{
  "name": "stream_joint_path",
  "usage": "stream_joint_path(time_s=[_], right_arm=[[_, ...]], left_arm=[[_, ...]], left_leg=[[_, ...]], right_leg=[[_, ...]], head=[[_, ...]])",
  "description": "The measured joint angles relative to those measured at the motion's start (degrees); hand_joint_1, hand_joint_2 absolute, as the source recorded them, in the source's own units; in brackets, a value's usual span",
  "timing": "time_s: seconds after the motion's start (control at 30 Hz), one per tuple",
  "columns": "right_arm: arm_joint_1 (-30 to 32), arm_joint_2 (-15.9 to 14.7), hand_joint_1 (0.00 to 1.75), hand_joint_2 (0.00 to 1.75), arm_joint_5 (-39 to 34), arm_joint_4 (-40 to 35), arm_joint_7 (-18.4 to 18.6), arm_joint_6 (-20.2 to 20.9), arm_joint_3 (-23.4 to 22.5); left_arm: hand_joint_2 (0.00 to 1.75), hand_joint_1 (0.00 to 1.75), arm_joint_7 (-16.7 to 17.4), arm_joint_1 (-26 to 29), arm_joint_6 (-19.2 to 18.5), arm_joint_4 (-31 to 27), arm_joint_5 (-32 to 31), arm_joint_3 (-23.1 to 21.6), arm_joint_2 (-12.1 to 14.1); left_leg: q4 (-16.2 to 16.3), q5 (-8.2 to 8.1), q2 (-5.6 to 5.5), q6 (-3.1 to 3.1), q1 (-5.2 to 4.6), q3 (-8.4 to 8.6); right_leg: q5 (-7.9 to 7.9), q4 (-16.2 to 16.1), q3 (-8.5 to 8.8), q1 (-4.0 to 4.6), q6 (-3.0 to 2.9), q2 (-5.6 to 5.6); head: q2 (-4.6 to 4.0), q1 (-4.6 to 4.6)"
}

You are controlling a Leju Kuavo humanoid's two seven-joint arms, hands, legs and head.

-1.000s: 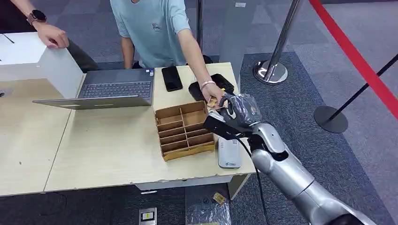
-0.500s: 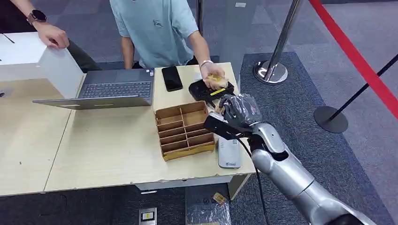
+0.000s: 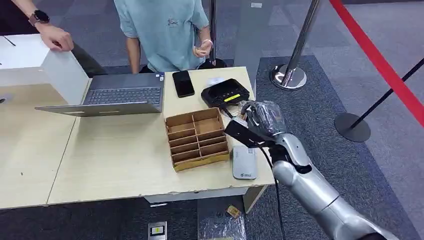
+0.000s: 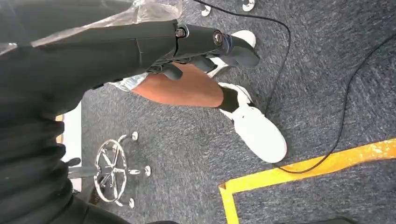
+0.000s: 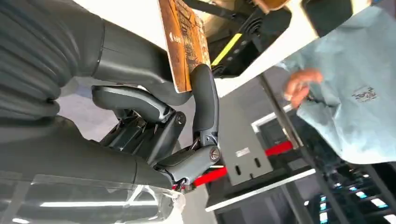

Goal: Pass the card to the sensor for recognition and then transmit it.

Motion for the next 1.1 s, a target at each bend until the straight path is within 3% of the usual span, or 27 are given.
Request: stream_joint_path(time_s=[0.37,0.57,1.1], right_arm=[[8.1,-0.2,1.75,1.75,2.4,0.0,0.0,-2.5,-1.9],[11.7,0.2,1.75,1.75,2.1,1.8,-1.9,-4.1,-2.1],[13.4,3.7,1.75,1.75,1.4,8.0,-4.3,-5.5,-1.8]], left_arm=[[1.75,0.00,0.1,0.1,0.4,0.0,0.4,0.0,0.0],[1.75,0.00,0.9,0.0,0.6,0.0,0.4,0.0,0.0],[1.75,0.00,0.7,-0.1,1.0,0.0,0.4,0.0,0.0]], left_leg=[[0.0,0.00,0.00,0.00,0.01,-0.02],[0.0,0.00,0.00,0.00,0.01,-0.02],[0.0,0.00,0.08,0.00,0.01,0.05]], right_leg=[[0.00,0.0,0.00,0.01,0.00,0.03],[0.00,0.0,0.00,0.01,0.00,0.04],[0.00,0.0,0.03,0.01,0.00,0.07]], head=[[0.00,0.00],[0.00,0.00],[0.00,0.00]])
